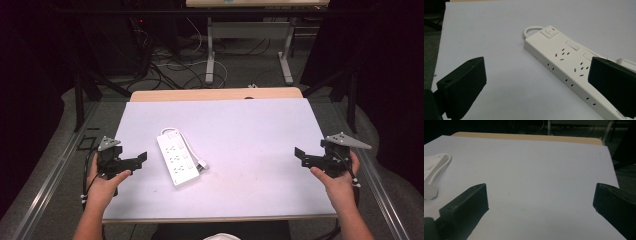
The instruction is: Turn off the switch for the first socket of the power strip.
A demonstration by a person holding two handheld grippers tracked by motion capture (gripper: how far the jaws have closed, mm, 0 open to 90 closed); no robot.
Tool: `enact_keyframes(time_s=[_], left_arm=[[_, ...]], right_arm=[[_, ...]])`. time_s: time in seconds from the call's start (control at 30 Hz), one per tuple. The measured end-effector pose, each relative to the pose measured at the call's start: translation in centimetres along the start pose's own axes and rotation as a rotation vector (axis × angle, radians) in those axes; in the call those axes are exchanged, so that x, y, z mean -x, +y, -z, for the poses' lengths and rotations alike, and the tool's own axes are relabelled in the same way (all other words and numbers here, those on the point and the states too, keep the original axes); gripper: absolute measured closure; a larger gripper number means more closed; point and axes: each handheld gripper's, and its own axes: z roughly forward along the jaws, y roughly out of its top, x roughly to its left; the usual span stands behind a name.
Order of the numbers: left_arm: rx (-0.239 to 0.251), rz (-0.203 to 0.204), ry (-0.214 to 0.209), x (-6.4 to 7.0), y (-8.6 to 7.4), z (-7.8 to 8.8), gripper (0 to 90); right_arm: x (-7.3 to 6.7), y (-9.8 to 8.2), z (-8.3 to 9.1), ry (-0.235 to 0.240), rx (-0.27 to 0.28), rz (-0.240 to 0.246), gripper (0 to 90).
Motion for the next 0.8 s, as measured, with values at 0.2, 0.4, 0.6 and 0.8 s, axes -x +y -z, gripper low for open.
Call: enact_keyframes(time_s=[0.2, 0.4, 0.6, 0.8], left_arm=[[0.026, 0.011, -0.018, 0.4, 0.3, 0.3, 1.8], [0.021, -0.016, -0.028, 1.3, 0.1, 0.1, 1.8], [0.016, -0.053, -0.035, 2.4, -0.2, -0.3, 1.8], [0.041, -0.079, -0.051, 3.4, 0.1, -0.3, 2.3]], right_arm=[[-0.4, -1.4, -0.7, -0.006, -0.003, 0.047, 0.0], [-1.1, -2.3, -1.5, -0.024, 0.002, 0.077, 0.0], [-1.5, -2.6, -1.9, -0.023, -0.009, 0.078, 0.6], [-1.7, -2.7, -2.1, -0.009, -0.017, 0.081, 0.8]])
